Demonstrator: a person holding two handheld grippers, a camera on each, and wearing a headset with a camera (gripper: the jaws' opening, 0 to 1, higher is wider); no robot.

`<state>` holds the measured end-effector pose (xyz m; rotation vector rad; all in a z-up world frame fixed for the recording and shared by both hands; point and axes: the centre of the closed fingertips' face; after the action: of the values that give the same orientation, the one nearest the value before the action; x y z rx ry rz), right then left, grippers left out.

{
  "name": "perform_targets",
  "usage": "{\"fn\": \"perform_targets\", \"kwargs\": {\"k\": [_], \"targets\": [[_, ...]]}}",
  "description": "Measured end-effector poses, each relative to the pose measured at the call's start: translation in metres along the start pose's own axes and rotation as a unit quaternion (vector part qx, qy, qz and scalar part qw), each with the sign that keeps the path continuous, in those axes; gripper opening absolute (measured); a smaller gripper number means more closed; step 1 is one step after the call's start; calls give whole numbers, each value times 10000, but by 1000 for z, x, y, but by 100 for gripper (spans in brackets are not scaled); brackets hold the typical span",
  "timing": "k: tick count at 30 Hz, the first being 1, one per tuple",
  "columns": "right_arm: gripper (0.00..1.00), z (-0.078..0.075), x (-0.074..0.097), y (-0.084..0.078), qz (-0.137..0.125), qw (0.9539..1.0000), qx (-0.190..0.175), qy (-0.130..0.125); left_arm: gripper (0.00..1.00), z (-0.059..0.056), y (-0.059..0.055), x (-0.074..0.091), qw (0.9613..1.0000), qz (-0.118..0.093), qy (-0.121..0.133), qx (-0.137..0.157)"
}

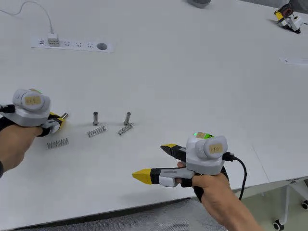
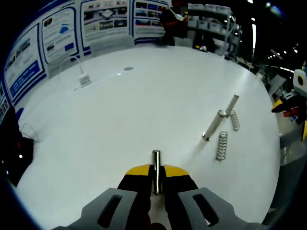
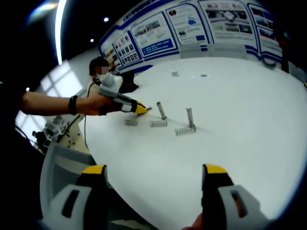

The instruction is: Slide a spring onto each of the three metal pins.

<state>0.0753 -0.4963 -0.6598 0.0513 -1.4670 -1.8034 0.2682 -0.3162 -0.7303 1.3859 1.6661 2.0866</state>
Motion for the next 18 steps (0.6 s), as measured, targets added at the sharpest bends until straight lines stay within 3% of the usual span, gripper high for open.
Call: {"fn": "perform_targets", "kwargs": {"k": [7, 14, 17, 18], "targets": [[82, 1, -2, 2, 20, 10000, 12, 17, 14, 1, 6, -9, 10000, -64, 51, -48], [83, -1, -1, 3, 28, 10000, 13, 1, 15, -5, 11, -15, 9985, -8, 35, -540], [83, -2, 0, 3, 34, 10000, -4, -14, 11, -7, 12, -14, 9975, -23, 18, -700], [83, -2, 1, 2, 44, 10000, -8, -16, 9, -6, 10, -14, 9961, 39, 31, -880]]}}
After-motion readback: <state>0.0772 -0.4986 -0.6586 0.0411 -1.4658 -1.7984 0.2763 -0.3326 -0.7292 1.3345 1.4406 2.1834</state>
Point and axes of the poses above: the centre of the closed fingertips' face, and the gripper's own axes: x roughly backward along the fingers, z roughly to its left, y roughly out of its top, and after that the axes turned 12 degrees about -z, right-handed
